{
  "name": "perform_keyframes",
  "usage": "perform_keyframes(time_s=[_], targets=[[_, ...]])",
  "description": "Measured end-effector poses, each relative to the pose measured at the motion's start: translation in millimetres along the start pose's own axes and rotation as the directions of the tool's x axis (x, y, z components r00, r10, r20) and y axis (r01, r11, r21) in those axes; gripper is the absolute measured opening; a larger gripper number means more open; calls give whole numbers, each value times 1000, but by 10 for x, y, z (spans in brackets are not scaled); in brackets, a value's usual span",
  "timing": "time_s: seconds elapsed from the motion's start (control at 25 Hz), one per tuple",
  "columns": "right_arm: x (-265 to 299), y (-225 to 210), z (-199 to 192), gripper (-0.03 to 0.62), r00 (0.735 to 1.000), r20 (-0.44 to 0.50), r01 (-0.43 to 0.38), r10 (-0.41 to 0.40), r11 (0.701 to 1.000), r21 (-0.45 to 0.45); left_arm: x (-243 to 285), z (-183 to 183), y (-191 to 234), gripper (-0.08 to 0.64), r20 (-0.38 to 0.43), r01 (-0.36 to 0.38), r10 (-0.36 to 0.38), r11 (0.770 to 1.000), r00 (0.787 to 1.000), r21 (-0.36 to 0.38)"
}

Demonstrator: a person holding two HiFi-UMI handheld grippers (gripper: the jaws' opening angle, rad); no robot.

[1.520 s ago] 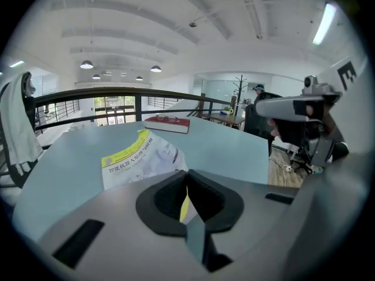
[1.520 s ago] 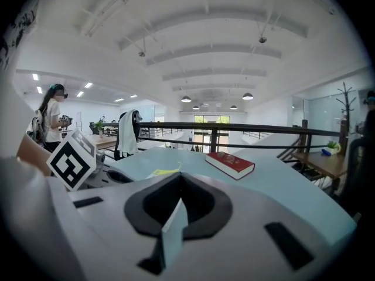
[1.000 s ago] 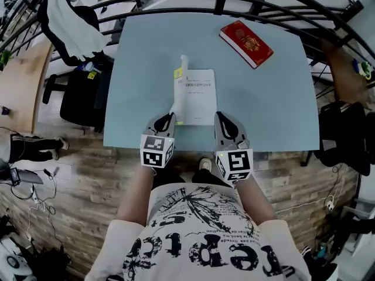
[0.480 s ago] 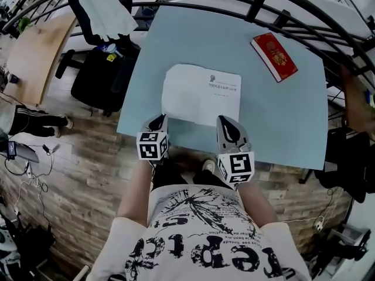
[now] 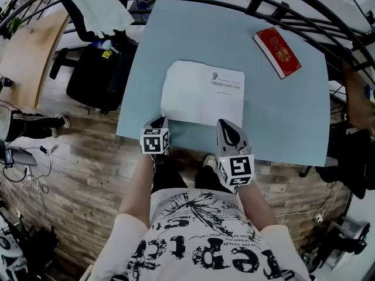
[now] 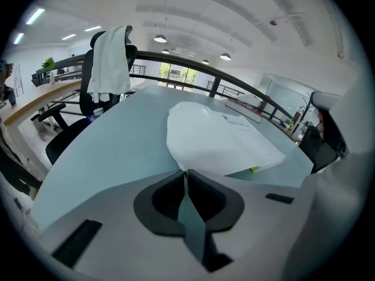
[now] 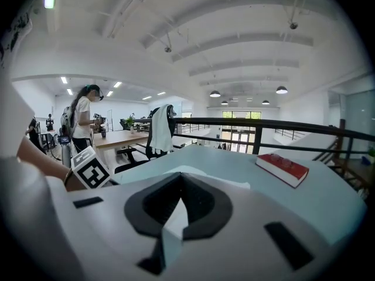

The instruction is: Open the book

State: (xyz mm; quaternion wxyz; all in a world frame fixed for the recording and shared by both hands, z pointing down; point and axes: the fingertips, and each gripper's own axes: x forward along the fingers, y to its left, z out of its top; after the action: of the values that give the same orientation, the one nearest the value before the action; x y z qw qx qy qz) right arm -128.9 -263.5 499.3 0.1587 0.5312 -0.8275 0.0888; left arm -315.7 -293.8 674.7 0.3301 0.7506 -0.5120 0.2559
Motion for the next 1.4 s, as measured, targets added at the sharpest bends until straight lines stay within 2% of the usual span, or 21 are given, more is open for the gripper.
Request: perform_keyframes(time_s=[0.16,0.24,0.32,0.44,0.52,0.64,0.8,0.92,1.12,1.28,1.4], targets=[[35,23,-20,11,1000,-8,-1,1,1000,4,41,-24,-2,34,-46,-17,17,1000,999,5],[52,45,-1,11,1000,-8,0,0,1000,4,26,-35,19,101,-59,-16,14,1000,998,-23],[60,58,42,11,1000,-2,1,-1,1000,-1,-17,-15,50,166,-56,-16,14,999,998,-46],[49,50,120,11,1000,11,7,-7,1000,-20,-156,101,71,169,-18,-20,19,999,1000,-42],[29,43,170,11,1000,22,12,-11,999,-38,-306,233,11,169,24,-4,4,1000,1000,-7],[-19,-22,283,11,998,50,35,-33,998,-52,-519,517,-167,156,99,25,-34,995,995,93],[-75,-131,453,11,995,82,63,-60,997,-41,-761,986,-403,113,205,50,-87,983,975,179],[-129,-198,598,11,991,112,77,-72,996,-45,-963,1349,-583,79,291,66,-129,974,948,217],[-202,-297,827,11,981,170,101,-92,994,-46,-1284,1879,-868,38,414,96,-217,951,884,293],[-272,-371,1046,11,965,237,126,-109,990,-58,-1539,2201,-1093,31,496,127,-303,926,814,357],[-339,-437,1195,9,951,285,146,-122,987,-64,-1741,2365,-1264,26,549,118,-352,902,758,416]])
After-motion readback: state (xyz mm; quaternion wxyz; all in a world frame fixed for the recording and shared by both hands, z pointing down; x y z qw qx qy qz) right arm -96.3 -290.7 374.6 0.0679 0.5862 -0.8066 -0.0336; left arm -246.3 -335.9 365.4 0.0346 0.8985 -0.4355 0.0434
